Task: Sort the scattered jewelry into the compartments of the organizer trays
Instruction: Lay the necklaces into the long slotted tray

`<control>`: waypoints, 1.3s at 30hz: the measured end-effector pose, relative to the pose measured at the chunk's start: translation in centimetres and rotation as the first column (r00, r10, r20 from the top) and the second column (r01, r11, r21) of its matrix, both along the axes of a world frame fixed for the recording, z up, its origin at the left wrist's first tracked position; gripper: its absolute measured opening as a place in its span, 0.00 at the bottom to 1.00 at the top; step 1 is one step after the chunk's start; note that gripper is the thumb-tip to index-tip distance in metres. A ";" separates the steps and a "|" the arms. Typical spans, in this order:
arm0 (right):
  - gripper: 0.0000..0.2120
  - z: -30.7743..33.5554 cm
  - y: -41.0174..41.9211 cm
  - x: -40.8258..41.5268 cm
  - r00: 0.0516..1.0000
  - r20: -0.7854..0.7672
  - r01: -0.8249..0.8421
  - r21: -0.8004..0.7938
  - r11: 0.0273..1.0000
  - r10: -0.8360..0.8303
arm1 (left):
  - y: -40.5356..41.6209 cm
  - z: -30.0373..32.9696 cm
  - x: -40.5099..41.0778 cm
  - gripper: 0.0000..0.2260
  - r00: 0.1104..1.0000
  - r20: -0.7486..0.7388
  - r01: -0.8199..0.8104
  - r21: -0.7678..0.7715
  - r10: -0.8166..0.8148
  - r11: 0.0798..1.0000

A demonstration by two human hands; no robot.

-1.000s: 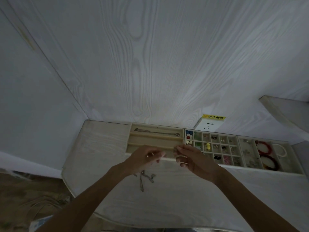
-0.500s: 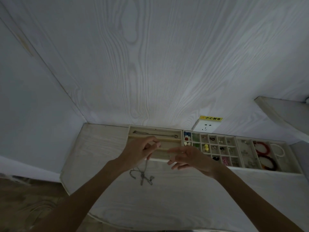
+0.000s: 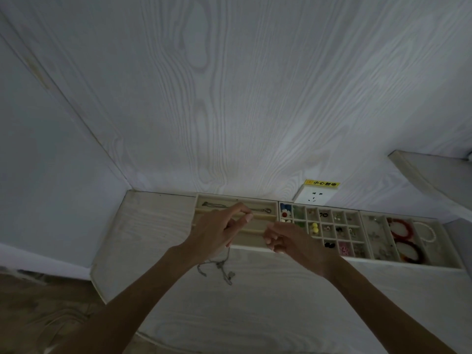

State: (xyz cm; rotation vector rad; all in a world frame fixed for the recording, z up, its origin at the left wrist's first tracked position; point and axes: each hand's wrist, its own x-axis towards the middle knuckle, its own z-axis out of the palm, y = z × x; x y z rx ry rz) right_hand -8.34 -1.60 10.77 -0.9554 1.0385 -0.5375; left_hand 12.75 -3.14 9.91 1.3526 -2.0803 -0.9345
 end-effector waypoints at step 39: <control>0.03 7.1 -1.8 -5.0 0.685 -0.523 0.196 -0.538 0.820 -0.507 | -7.9 1.9 -0.9 0.07 0.969 0.014 0.239 0.180 -0.246 0.954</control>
